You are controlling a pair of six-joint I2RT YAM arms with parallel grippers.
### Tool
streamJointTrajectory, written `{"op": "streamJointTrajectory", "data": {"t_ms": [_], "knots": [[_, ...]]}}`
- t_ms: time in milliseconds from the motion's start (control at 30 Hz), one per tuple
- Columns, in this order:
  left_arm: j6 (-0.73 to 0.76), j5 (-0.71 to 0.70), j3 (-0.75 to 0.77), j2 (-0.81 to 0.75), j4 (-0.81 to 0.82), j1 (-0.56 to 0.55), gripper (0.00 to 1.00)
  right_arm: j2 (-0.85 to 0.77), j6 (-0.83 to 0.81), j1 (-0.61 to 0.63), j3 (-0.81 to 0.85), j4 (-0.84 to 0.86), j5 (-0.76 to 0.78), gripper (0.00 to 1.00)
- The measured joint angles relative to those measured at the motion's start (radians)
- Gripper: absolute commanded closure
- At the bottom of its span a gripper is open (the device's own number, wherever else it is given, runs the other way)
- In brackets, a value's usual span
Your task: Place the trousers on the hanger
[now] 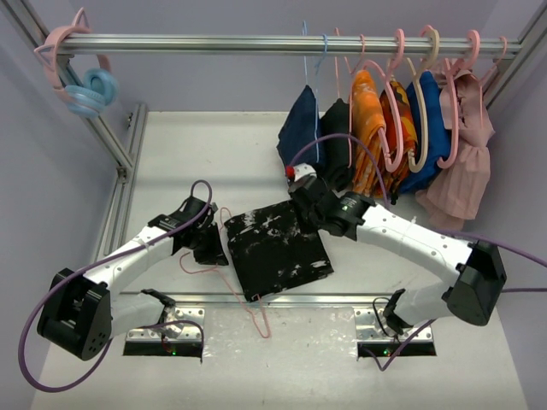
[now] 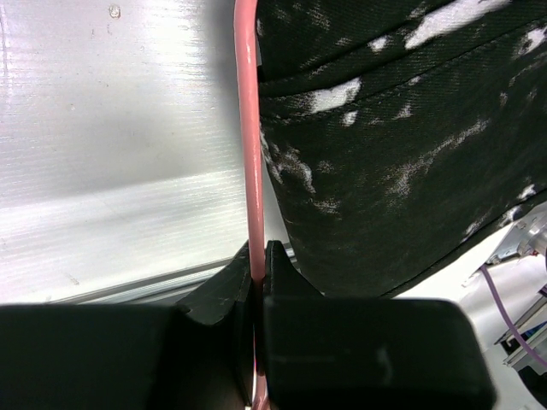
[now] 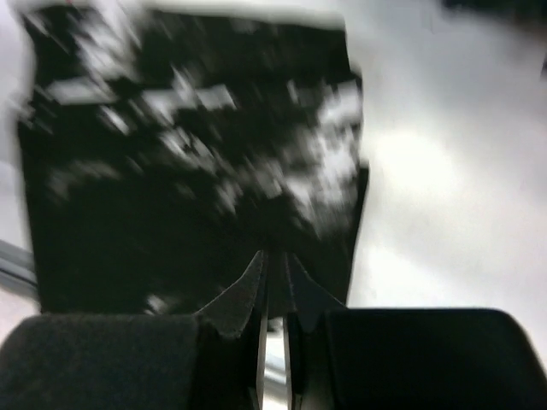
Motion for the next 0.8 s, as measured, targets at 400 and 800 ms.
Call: {"op": "streamJointTrajectory", "data": {"t_ms": [400,800], "knots": [[0.004,0.025,0.0,-0.001,0.002,0.0,1.0,0.536,-0.102,-0.092,0.221,0.083,-0.004,0.93],[0.011,0.043,0.0,-0.023,0.003,0.0,1.0,0.554,-0.136,-0.045,0.308,-0.015,0.076,0.64]]}}
